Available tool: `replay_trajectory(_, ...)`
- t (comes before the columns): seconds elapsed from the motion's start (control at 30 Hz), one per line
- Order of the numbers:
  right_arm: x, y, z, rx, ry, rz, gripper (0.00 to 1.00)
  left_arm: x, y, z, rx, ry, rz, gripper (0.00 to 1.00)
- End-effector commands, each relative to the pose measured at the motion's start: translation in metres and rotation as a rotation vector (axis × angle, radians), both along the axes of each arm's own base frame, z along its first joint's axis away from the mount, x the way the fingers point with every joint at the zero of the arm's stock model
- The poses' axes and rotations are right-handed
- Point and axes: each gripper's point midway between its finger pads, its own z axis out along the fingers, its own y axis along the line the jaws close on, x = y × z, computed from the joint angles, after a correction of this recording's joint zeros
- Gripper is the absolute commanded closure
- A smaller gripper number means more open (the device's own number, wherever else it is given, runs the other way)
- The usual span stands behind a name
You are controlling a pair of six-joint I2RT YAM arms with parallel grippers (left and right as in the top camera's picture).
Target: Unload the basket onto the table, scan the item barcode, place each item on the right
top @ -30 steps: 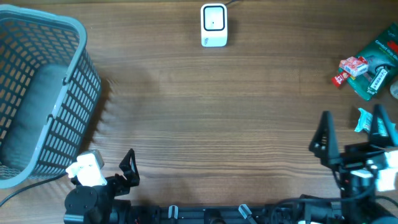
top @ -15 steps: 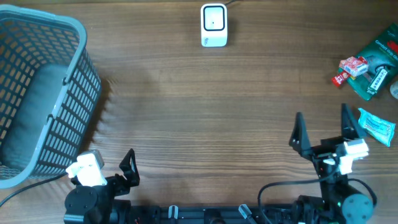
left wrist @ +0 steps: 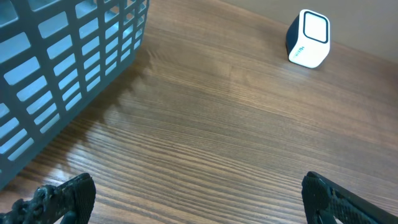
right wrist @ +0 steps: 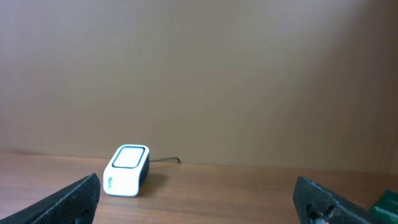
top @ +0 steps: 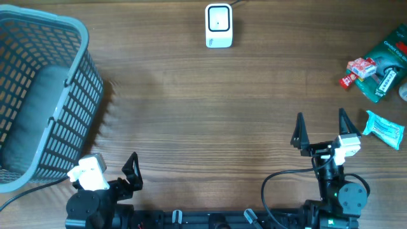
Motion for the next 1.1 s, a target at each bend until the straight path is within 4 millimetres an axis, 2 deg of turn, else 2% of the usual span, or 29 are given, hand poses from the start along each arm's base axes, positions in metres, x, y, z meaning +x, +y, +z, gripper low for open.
replay_trajectory(0.0, 0.003, -0.009, -0.018, 0.006, 0.073, -0.053, 0.0, 0.0, 0.002, -0.001, 0.019, -0.001, 0.001, 0.0)
replay_trajectory(0.17, 0.006, -0.009, -0.052, 0.018, 0.213, -0.052, 0.0, 0.0, 0.002, -0.001, 0.019, -0.001, 0.001, 0.0)
replay_trajectory(1.07, 0.006, -0.008, -0.052, 0.019, 0.213, -0.048, 0.0, 0.0, 0.002, -0.001, 0.019, -0.001, 0.001, 0.0)
